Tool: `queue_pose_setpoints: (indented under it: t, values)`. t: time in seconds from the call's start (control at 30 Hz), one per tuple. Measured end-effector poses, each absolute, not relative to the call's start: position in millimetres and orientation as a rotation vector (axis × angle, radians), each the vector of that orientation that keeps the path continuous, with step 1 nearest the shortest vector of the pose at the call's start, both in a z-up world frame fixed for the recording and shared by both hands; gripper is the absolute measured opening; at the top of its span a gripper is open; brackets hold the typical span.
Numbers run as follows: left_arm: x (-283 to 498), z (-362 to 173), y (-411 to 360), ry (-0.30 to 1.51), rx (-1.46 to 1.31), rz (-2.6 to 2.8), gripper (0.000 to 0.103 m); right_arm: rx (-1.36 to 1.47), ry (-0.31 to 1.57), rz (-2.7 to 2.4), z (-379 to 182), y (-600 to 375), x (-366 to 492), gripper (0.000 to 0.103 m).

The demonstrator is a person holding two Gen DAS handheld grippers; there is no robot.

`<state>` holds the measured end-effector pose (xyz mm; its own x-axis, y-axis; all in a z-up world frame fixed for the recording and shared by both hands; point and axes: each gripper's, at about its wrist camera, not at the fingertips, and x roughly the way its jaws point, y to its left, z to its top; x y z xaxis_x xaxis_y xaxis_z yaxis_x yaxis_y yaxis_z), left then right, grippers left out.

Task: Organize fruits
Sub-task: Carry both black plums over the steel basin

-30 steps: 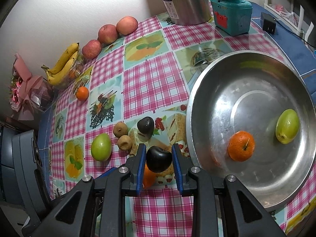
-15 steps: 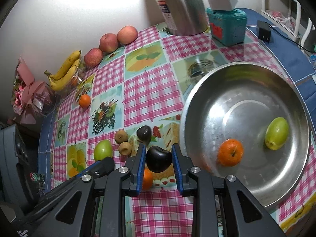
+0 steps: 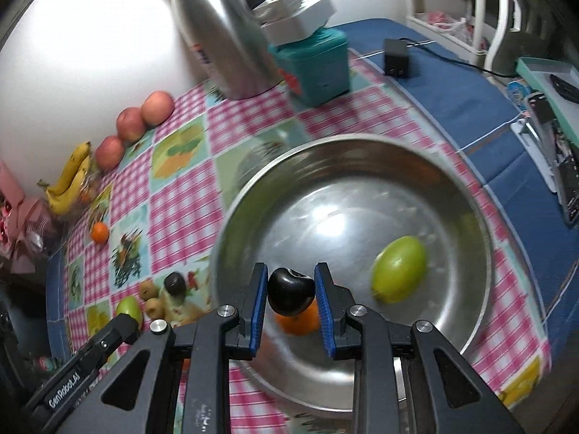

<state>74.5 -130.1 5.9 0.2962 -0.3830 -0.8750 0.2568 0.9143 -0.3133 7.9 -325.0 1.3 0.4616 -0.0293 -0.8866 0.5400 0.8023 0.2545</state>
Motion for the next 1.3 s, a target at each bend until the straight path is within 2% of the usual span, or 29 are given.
queue_pose_setpoints:
  t: [0.5,1.3]
  values:
    - [73,-7,-200,1.16,0.014,-0.519,0.026,0.52,1.004,-0.406,0,-346,4,0.028]
    - [67,-13,-219,1.161,0.071,-0.558,0.026,0.521,1.033,-0.397,-8,-346,8,0.028]
